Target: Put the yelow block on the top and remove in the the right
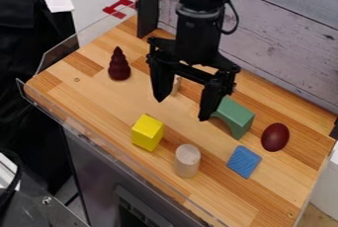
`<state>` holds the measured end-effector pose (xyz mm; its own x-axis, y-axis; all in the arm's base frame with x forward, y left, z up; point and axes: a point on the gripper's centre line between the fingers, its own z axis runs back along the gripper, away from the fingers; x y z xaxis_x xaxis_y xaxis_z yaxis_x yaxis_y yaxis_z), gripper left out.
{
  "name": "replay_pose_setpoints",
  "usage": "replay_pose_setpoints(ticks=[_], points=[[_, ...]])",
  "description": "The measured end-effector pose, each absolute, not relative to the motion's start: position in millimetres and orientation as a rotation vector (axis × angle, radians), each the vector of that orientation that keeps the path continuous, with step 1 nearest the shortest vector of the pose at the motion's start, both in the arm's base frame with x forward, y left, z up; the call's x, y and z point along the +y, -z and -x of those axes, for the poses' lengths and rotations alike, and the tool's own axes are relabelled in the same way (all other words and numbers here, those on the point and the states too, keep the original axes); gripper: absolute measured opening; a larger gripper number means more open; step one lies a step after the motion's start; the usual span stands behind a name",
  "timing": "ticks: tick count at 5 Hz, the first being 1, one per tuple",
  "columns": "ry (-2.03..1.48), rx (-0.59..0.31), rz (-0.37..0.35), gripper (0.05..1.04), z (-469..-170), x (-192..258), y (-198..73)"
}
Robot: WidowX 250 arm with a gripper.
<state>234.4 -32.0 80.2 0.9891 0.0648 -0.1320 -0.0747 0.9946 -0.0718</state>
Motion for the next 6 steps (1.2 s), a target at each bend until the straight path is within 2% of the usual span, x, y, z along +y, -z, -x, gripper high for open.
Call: replay_pose_setpoints(ticks=[1, 4, 6], points=[[-0.074, 0.160, 0.075, 1.000, -230, -32, -73], [-0.113, 0.176, 0.073, 1.000, -220, -13, -60], [-0.103, 0.227, 0.064, 1.000, -212, -10, -44]])
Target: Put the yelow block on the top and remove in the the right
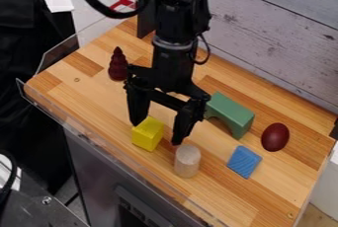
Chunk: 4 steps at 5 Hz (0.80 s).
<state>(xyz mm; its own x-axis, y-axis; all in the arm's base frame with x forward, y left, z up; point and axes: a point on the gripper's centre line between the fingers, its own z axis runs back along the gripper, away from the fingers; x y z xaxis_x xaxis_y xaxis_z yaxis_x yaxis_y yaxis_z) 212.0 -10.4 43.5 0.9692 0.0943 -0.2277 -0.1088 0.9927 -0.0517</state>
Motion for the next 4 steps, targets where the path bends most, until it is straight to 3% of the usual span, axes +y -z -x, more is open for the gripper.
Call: replay_pose_setpoints(ticks=[4], points=[[-0.189, 0.221, 0.036, 1.000, -214, 4, -39]])
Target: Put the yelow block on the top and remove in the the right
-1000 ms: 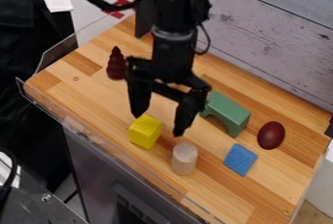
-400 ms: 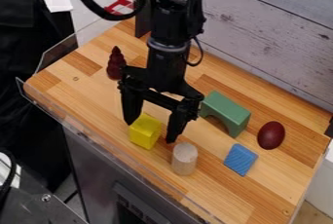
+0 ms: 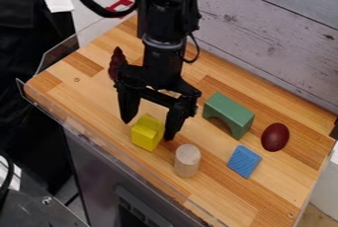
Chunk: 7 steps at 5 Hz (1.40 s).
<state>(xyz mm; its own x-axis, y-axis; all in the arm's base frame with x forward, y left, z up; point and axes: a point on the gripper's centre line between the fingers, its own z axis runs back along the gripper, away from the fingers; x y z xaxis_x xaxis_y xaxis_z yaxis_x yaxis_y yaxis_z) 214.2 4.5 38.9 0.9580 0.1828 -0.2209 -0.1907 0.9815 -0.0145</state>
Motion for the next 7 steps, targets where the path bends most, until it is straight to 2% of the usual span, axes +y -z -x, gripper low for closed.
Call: replay_pose_setpoints(ticks=[2, 3, 4, 5, 6, 7], points=[[-0.216, 0.258, 0.070, 1.000, -212, 7, -24], [-0.227, 0.259, 0.080, 0.947, -212, 7, -21], [-0.236, 0.257, 0.084, 0.658, -212, 7, -17], [-0.234, 0.259, 0.084, 0.565, -212, 6, -17], [-0.221, 0.239, 0.060, 0.565, -225, 7, -30], [-0.206, 0.160, 0.043, 0.565, -246, 6, -65]])
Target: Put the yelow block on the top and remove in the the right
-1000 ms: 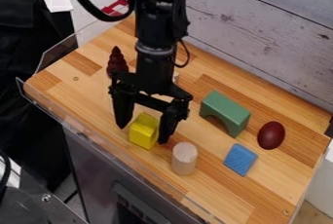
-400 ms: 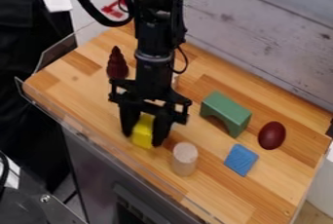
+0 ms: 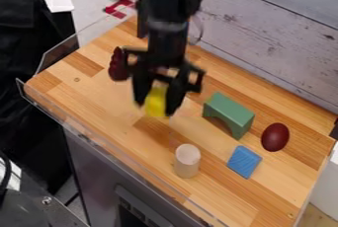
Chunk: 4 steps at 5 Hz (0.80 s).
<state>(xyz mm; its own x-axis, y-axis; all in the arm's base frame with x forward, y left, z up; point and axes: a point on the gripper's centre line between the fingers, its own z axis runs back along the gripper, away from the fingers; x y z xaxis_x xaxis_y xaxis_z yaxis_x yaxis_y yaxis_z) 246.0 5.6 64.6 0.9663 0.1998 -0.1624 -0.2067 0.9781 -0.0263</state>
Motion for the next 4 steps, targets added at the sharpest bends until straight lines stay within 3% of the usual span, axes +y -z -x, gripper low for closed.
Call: replay_pose_setpoints(ticks=[1, 4], points=[[-0.193, 0.095, 0.019, 0.565, -272, 10, -99], [-0.239, 0.149, 0.079, 0.565, -296, 29, -77]])
